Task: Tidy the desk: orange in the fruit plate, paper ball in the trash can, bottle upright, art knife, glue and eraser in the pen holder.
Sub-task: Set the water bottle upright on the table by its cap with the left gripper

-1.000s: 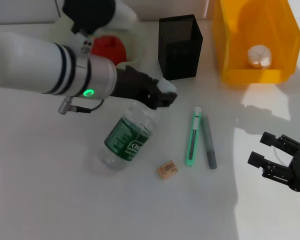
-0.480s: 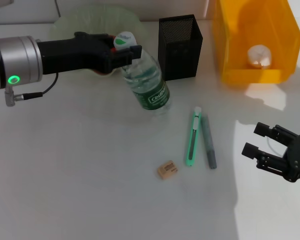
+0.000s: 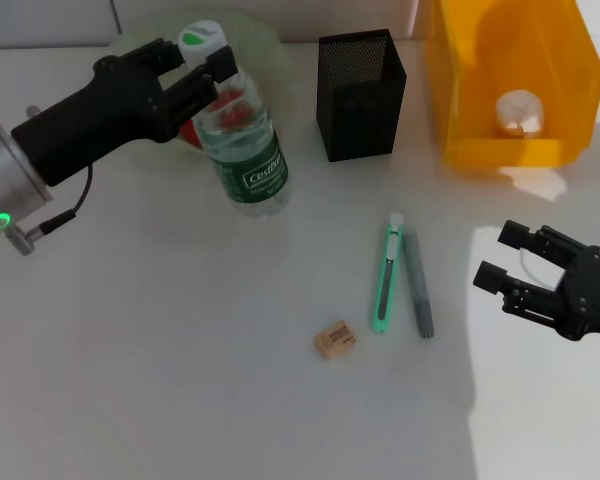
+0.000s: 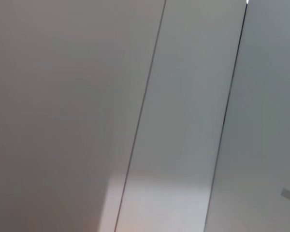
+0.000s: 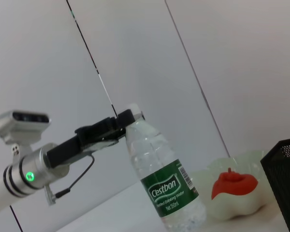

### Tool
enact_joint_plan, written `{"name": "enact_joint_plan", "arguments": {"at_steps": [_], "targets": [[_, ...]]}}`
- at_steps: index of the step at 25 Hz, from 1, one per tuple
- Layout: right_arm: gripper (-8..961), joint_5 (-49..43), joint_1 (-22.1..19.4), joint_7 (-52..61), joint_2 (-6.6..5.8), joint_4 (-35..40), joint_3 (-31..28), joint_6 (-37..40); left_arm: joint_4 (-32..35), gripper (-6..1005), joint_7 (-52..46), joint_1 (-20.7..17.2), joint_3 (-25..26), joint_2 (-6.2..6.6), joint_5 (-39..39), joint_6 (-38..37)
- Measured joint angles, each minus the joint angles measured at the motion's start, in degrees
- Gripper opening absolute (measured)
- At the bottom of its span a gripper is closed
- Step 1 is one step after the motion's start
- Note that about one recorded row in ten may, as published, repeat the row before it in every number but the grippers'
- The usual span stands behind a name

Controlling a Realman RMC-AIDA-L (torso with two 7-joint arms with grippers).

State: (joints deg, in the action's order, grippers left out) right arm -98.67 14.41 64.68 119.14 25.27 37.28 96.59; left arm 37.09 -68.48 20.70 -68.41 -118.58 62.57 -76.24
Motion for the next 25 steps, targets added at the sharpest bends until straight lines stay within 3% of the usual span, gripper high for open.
{"name": "enact_joint_plan", "arguments": {"at_steps": [3, 4, 5, 9, 19, 25], "targets": [[818, 0.0, 0.9, -0.1, 0.04, -0.1, -0.1, 0.0, -5.7, 472, 7.2, 0.3, 0.0, 0.02, -4.9, -2.7], [818, 0.1, 1.5, -0.1, 0.08, -0.5, -0.2, -0.1, -10.7, 475, 14.1, 0.6, 0.0, -0.04, -8.8, -5.3], [818, 0.1, 1.5, -0.1, 0.08, -0.5, -0.2, -0.1, -10.7, 477, 14.1, 0.6, 0.0, -0.04, -8.8, -5.3], [818, 0.5, 3.4, -0.9, 0.13, -2.7, -0.5, -0.4, -20.1, 486, 31.0, 2.2, -0.6, -0.56, -14.1, -9.4], [818, 0.6, 5.1, -1.6, 0.13, -4.4, -0.5, -0.5, -30.4, 508, 43.0, 7.2, -0.2, -0.67, -15.1, -8.9], [817, 0.6, 4.6, -1.8, 0.13, -4.5, -0.5, -0.5, -31.0, 522, 43.7, 7.9, -0.1, -0.69, -15.2, -6.9]]}}
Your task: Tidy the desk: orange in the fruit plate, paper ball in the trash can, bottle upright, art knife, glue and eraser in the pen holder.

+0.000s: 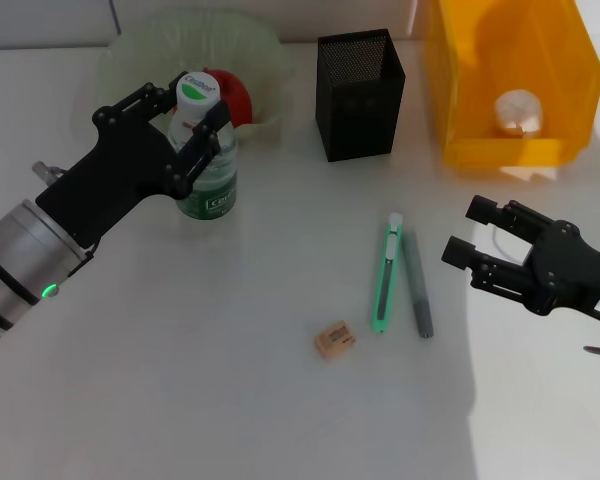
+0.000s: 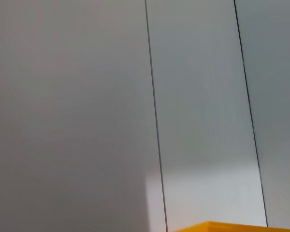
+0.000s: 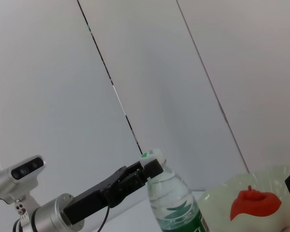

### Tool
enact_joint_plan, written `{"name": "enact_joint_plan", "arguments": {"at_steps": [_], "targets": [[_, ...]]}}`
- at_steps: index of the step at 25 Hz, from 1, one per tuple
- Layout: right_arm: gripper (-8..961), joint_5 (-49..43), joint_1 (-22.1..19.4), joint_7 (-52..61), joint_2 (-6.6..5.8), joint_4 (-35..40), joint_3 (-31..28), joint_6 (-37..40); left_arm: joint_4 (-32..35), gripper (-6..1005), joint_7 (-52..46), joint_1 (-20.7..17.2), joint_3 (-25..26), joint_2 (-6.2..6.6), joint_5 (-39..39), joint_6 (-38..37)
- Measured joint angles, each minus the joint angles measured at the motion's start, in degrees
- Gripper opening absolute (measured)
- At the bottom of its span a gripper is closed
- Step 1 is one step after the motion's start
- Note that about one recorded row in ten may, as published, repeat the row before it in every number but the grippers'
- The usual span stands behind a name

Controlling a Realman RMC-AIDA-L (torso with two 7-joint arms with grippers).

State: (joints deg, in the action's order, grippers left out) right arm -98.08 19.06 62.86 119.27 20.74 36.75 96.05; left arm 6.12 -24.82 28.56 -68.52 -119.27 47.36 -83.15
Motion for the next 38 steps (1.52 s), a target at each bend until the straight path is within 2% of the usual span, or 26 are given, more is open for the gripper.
{"name": "enact_joint_plan", "arguments": {"at_steps": [14, 19, 22, 26, 28, 29, 30, 33, 34, 35, 36, 37, 38], "targets": [[817, 0.0, -0.1, 0.0, 0.0, 0.0, -0.2, 0.0, 0.4, 564, 0.8, -0.6, 0.1, 0.0, -3.5, 0.0], [817, 0.0, -0.1, 0.0, 0.0, 0.0, -0.5, 0.0, 2.0, 615, 0.5, -3.1, 0.1, 0.11, -12.0, -8.5], [817, 0.0, -0.1, 0.0, -0.01, 0.0, -1.2, 0.0, 2.6, 615, -0.2, -4.0, 0.1, 0.19, -13.7, -11.3], [817, 0.0, -0.1, 0.0, 0.0, 0.1, -3.0, 0.3, 3.5, 615, -6.4, -5.3, -0.5, 0.89, -14.6, -14.4], [817, 0.0, 0.1, 1.7, -0.09, 1.0, -5.5, 0.7, 5.3, 616, -11.1, -6.2, -1.9, 2.15, -11.5, -14.4], [817, 0.0, 0.5, 6.5, -0.3, 4.4, -7.9, 1.6, 7.6, 616, -15.0, -6.7, -3.0, 3.75, -7.0, -14.1], [817, 0.0, 0.5, 6.5, -0.3, 4.4, -7.9, 1.6, 7.6, 616, -15.0, -6.7, -3.0, 3.75, -7.0, -14.1], [817, -0.2, 1.3, 17.1, -0.64, 13.7, -8.4, 3.1, 12.2, 616, -23.3, -6.5, -3.5, 7.1, 6.5, -13.5], [817, -0.9, 2.2, 24.6, -0.81, 21.0, -7.7, 4.0, 15.8, 616, -29.5, -5.7, -3.1, 8.73, 16.9, -13.1], [817, -0.9, 2.2, 24.6, -0.81, 21.0, -7.7, 4.0, 15.8, 616, -29.5, -5.7, -3.1, 8.73, 16.9, -13.1], [817, -2.3, 3.1, 31.3, -0.85, 28.0, -5.8, 4.3, 18.6, 616, -33.9, -5.3, -2.5, 9.14, 23.9, -12.8], [817, -2.3, 3.1, 31.3, -0.85, 28.0, -5.8, 4.3, 18.6, 616, -33.9, -5.3, -2.5, 9.14, 23.9, -12.8], [817, -3.6, 3.7, 35.0, -0.89, 32.0, -4.2, 4.2, 20.0, 616, -36.2, -5.2, -1.5, 9.09, 27.6, -12.5]]}}
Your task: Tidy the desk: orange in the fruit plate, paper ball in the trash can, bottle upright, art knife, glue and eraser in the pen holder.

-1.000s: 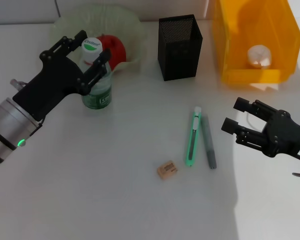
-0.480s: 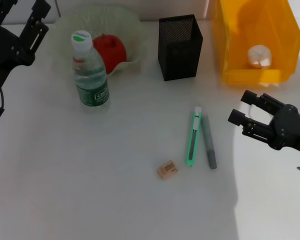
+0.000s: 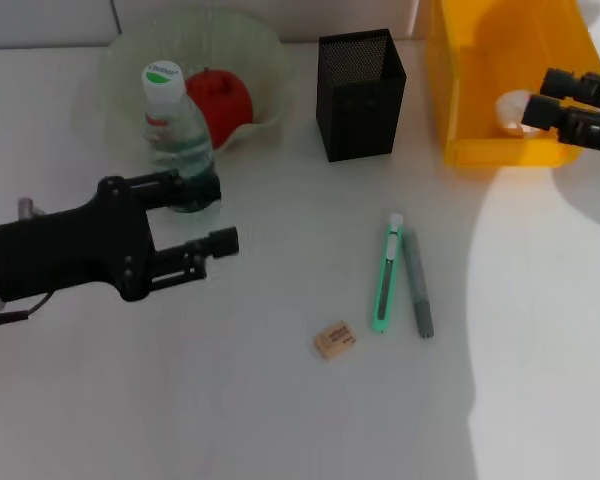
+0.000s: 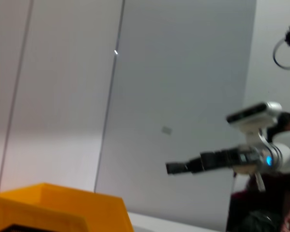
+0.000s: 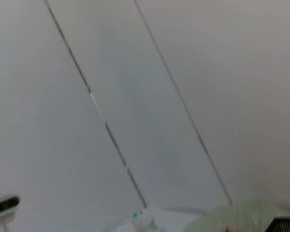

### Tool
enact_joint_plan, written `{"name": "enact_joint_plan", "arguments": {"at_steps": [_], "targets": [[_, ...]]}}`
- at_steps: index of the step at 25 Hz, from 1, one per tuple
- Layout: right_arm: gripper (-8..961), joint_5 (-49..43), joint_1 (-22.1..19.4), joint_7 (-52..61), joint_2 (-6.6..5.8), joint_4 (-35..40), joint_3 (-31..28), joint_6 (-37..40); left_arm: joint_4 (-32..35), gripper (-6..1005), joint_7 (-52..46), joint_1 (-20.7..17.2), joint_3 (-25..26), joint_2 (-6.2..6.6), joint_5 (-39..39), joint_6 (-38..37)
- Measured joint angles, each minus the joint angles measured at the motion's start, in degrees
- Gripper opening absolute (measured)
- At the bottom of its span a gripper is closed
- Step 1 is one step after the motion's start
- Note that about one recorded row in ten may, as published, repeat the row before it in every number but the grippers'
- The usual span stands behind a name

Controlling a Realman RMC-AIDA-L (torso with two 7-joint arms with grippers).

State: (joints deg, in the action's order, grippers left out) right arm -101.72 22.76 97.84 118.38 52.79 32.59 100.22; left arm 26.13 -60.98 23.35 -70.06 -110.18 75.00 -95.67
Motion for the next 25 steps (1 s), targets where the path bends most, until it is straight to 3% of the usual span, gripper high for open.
{"name": "enact_joint_plan", "arguments": {"at_steps": [1, 3, 5, 6, 7, 8, 10, 11, 13, 14, 15, 16, 21, 25], "targets": [[817, -4.5, 1.5, 7.9, -0.09, 8.3, 3.5, -0.3, 1.6, 616, -2.5, 0.1, 1.8, -0.33, 4.6, 0.3], [817, -7.7, 2.4, 11.8, -0.12, 12.0, 5.0, -0.3, 2.0, 616, -3.4, 0.1, 2.8, -0.5, 6.7, 0.4], [816, -15.4, 4.8, 22.1, -0.32, 20.1, 8.9, -0.1, 2.4, 616, -4.5, 0.1, 4.5, -0.84, 9.7, 0.5], [816, -23.5, 7.6, 31.8, -0.72, 26.3, 13.6, 0.6, 2.5, 616, -5.0, 0.2, 6.0, -1.13, 11.9, 0.8], [816, -23.5, 7.6, 31.8, -0.72, 26.3, 13.6, 0.6, 2.5, 616, -5.0, 0.2, 6.0, -1.13, 11.9, 0.8], [816, -31.4, 10.8, 40.3, -1.15, 30.5, 19.1, 1.0, 2.6, 616, -5.4, 0.2, 6.6, -1.33, 13.1, 1.2], [816, -34.7, 12.5, 43.3, -1.25, 31.3, 21.8, 1.1, 2.6, 616, -5.5, 0.2, 6.7, -1.42, 13.4, 1.5], [816, -40.4, 15.6, 47.4, -1.26, 31.0, 26.1, 1.2, 2.6, 615, -5.7, 0.4, 6.4, -1.6, 13.7, 2.5], [816, -42.9, 17.4, 48.5, -1.01, 29.6, 27.5, 1.1, 2.6, 615, -5.8, 0.6, 6.2, -1.71, 13.9, 3.0], [816, -47.2, 20.9, 49.8, -0.17, 25.9, 29.0, 0.8, 2.6, 615, -5.8, 0.6, 6.2, -1.8, 13.9, 3.2], [816, -47.2, 20.9, 49.8, -0.17, 25.9, 29.0, 0.8, 2.6, 615, -5.8, 0.6, 6.2, -1.8, 13.9, 3.2], [816, -49.5, 23.9, 50.0, 0.59, 21.1, 29.7, -0.2, 2.6, 615, -5.8, 0.7, 6.2, -1.98, 14.1, 3.5], [816, -47.9, 27.6, 51.0, 1.03, 11.2, 33.9, -3.9, 2.7, 615, -5.8, 0.7, 6.8, -2.38, 15.6, 4.6], [816, -47.8, 28.2, 53.3, 1.07, 9.1, 36.9, -5.8, 2.7, 615, -5.8, 0.8, 6.8, -2.47, 15.8, 5.1]]}}
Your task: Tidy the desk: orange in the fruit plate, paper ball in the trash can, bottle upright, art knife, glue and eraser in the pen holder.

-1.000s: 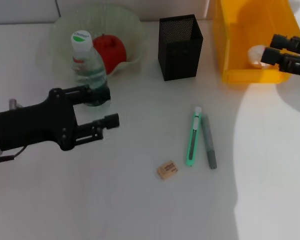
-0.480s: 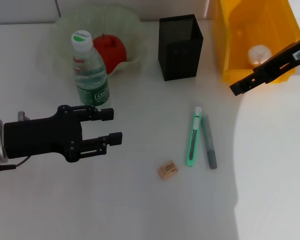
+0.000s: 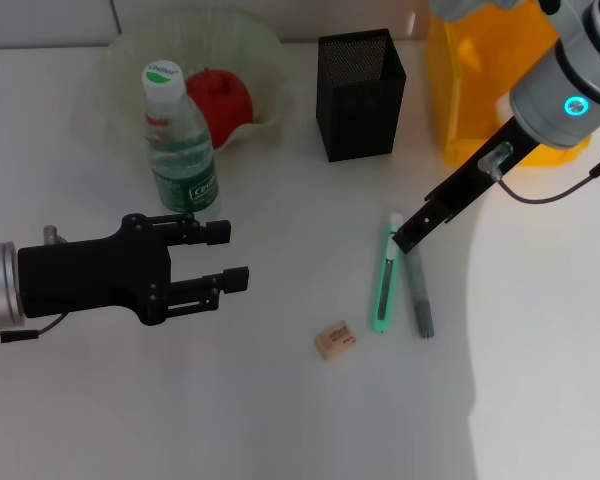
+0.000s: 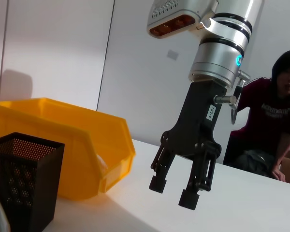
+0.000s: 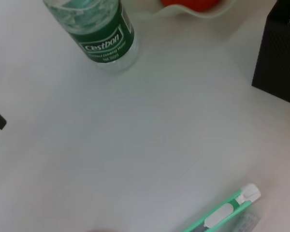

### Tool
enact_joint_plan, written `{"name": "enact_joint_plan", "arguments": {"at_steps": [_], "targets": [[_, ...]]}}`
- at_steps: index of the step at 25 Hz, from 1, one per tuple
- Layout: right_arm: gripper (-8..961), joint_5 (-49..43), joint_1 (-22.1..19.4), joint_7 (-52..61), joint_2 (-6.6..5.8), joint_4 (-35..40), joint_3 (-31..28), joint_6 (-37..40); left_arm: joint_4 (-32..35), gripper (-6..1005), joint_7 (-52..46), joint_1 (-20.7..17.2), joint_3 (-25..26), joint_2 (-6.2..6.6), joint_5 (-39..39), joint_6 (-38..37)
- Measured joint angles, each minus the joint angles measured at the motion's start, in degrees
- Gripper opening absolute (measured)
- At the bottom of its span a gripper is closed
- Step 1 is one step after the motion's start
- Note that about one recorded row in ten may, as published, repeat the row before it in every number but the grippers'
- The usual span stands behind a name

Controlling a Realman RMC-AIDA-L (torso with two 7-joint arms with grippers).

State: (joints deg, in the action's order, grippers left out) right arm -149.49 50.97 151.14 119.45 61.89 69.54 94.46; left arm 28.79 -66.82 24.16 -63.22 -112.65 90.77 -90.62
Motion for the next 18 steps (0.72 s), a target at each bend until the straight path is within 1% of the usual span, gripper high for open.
{"name": "enact_joint_plan", "arguments": {"at_steps": [1, 6, 9, 11, 17, 18], "targets": [[816, 0.8, 0.2, 1.5, 0.09, -0.7, 1.9, -0.5, -0.1, 616, 0.0, 0.2, 0.0, -0.01, 0.0, 0.3], [816, 4.6, 0.3, 2.6, 0.16, -2.4, 4.7, -0.7, -0.3, 616, -0.2, 0.7, 0.0, -0.03, 0.1, 0.9], [816, 5.7, 0.3, 2.8, 0.17, -5.1, 5.3, -2.3, -0.3, 615, -0.2, 0.8, 0.0, -0.03, 0.1, 1.4], [816, 5.9, 0.8, 2.8, 0.17, -8.3, 5.7, -4.2, -0.3, 614, -0.2, 0.8, 0.0, -0.06, 0.1, 1.8], [816, 5.9, 1.6, 2.8, 0.17, -10.8, 5.7, -5.2, -0.5, 612, -0.2, 1.7, -0.4, -0.31, 0.6, 3.4], [816, 6.0, 1.7, 2.8, 0.2, -11.5, 5.7, -6.0, -0.5, 612, -0.2, 2.1, -0.1, -0.68, 1.7, 3.5]]}}
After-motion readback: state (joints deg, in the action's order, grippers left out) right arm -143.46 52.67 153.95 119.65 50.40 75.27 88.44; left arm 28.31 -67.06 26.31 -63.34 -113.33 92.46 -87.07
